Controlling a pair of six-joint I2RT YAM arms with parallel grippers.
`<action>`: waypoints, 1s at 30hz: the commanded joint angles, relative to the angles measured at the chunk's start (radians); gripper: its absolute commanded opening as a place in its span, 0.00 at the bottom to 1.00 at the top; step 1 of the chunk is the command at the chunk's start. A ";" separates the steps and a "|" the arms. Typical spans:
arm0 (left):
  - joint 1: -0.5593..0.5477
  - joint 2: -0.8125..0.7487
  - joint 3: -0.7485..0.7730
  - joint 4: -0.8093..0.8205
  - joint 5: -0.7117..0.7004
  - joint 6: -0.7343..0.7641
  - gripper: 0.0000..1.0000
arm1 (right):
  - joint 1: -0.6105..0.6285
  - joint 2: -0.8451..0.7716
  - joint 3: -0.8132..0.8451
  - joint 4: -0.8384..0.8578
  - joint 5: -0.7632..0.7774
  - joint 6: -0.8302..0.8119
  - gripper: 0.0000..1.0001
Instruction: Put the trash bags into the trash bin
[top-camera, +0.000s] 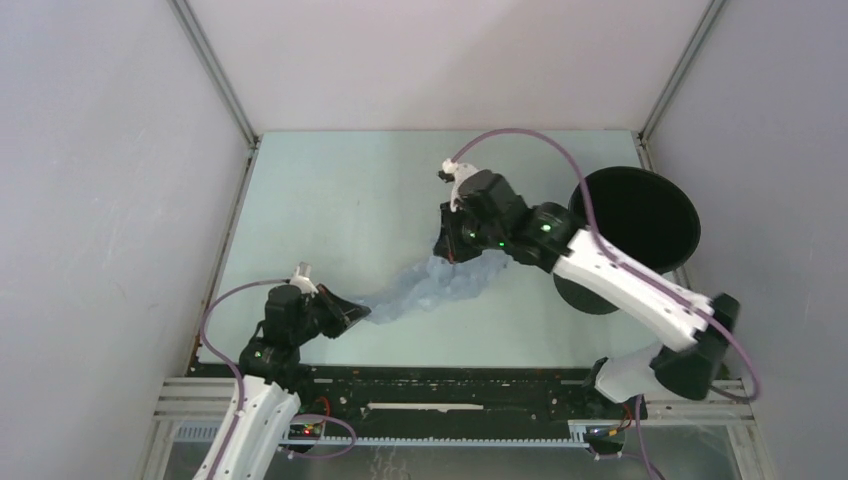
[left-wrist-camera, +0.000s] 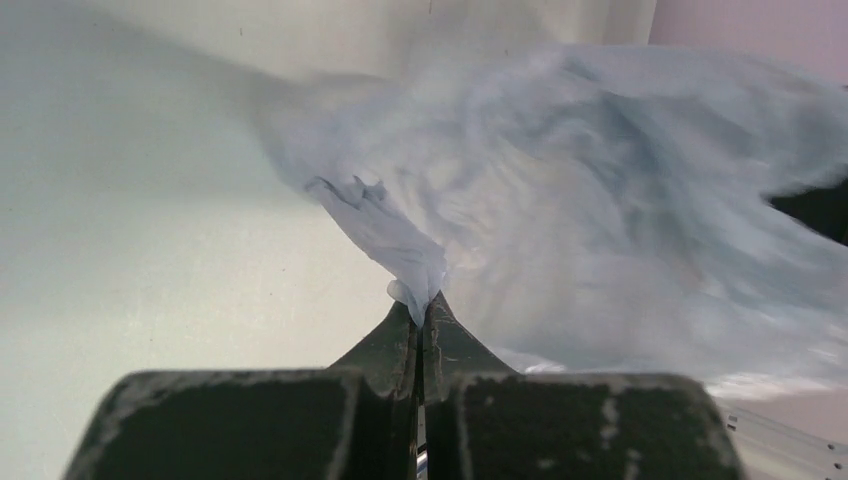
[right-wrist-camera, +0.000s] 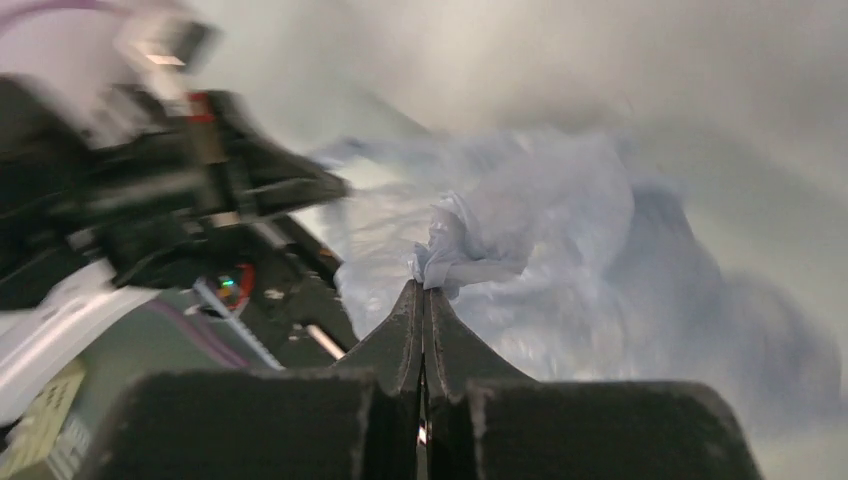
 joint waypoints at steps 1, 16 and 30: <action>0.004 0.026 0.017 0.017 -0.030 -0.005 0.00 | 0.013 -0.110 0.058 0.099 -0.128 -0.198 0.00; 0.004 0.123 0.117 0.025 0.053 0.026 0.43 | -0.101 -0.106 -0.131 0.194 -0.428 -0.187 0.00; 0.004 0.179 0.499 -0.369 -0.169 0.078 0.97 | -0.063 0.049 -0.109 -0.057 -0.190 -0.292 0.07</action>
